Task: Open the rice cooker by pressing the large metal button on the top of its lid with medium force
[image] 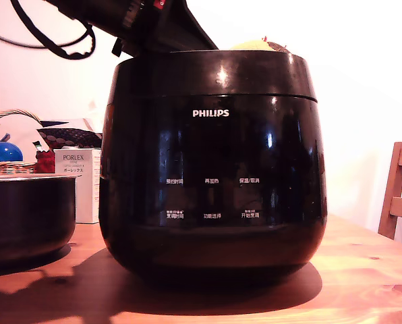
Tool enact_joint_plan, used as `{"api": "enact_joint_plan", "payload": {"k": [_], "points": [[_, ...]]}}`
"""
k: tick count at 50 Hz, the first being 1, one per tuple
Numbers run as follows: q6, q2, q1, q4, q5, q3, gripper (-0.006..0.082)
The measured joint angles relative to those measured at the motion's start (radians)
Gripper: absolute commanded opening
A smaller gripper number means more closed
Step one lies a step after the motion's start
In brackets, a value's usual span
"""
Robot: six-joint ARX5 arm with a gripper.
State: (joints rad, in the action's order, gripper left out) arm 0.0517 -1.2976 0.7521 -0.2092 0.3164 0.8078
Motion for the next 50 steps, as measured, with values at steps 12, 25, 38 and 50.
{"api": "enact_joint_plan", "payload": {"k": [12, 25, 38, 50], "points": [[-0.036, 0.04, 0.0, -0.162, -0.148, 0.0, -0.0022], [-0.035, 0.085, -0.028, -0.181, -0.255, 0.0, -0.0022], [-0.023, 0.126, -0.108, -0.171, -0.299, 0.0, -0.0022], [-0.023, 0.211, -0.249, -0.124, -0.323, 0.0, -0.0022]]}}
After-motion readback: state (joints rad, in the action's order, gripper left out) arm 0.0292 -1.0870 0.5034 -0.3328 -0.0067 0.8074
